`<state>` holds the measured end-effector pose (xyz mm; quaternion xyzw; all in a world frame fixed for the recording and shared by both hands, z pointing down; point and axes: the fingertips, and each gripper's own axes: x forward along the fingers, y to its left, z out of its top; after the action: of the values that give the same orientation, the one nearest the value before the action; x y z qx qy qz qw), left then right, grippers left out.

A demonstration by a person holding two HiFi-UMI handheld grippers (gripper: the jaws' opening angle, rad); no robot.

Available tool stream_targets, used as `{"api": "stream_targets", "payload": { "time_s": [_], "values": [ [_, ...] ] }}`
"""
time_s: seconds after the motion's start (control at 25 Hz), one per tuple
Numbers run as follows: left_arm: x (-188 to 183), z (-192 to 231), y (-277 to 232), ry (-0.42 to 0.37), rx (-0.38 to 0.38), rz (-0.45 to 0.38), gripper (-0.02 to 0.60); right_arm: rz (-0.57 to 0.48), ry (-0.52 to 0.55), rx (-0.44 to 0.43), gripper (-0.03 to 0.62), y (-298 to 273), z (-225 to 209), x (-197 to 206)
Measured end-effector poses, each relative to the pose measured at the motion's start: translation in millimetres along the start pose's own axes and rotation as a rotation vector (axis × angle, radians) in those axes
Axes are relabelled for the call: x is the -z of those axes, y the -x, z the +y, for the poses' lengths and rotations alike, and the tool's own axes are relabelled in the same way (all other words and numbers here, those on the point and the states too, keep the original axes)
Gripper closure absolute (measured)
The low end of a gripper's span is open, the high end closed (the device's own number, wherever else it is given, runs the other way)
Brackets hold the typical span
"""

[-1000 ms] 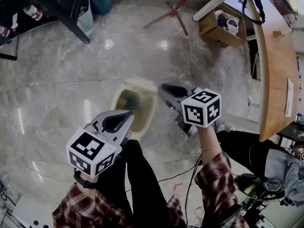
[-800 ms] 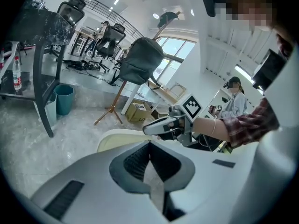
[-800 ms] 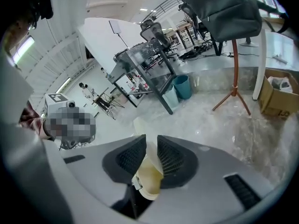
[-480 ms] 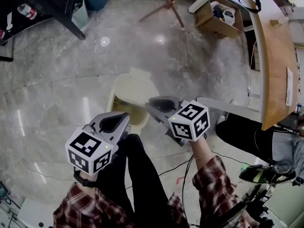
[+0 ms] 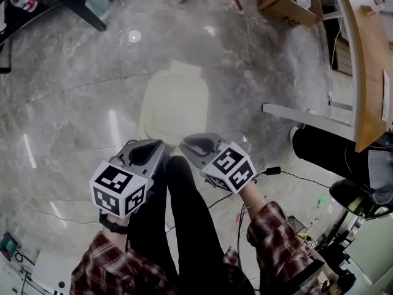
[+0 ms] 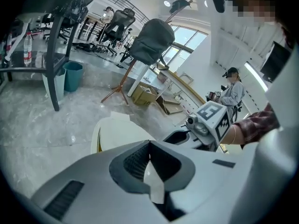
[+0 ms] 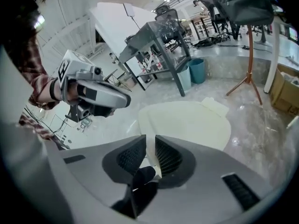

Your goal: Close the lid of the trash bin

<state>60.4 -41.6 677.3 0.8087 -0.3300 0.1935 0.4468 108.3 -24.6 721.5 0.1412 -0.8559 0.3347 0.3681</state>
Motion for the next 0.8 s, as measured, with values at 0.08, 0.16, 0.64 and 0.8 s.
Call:
{"api": "stream_targets", "payload": {
  "time_s": [0.08,0.16,0.64,0.8],
  "values": [
    [10.4,8.4,-6.7,0.003,-0.006,0.01,0.571,0.036,0.001,0.007,0.523,-16.6,-1.3,18.7],
    [18.1,16.1,-11.4,0.01,-0.012,0.016,0.571,0.066,-0.007,0.016,0.523,-30.8,-2.0,34.2],
    [43.0,62.0,-29.1,-0.004,-0.043,0.04,0.571,0.181,-0.048,0.102,0.525,-90.7,-23.6,86.0],
    [39.5,64.9,-28.7,-0.007,-0.04,0.032,0.571,0.231,-0.006,0.15,0.525,-99.1,-25.3,90.6]
  ]
}}
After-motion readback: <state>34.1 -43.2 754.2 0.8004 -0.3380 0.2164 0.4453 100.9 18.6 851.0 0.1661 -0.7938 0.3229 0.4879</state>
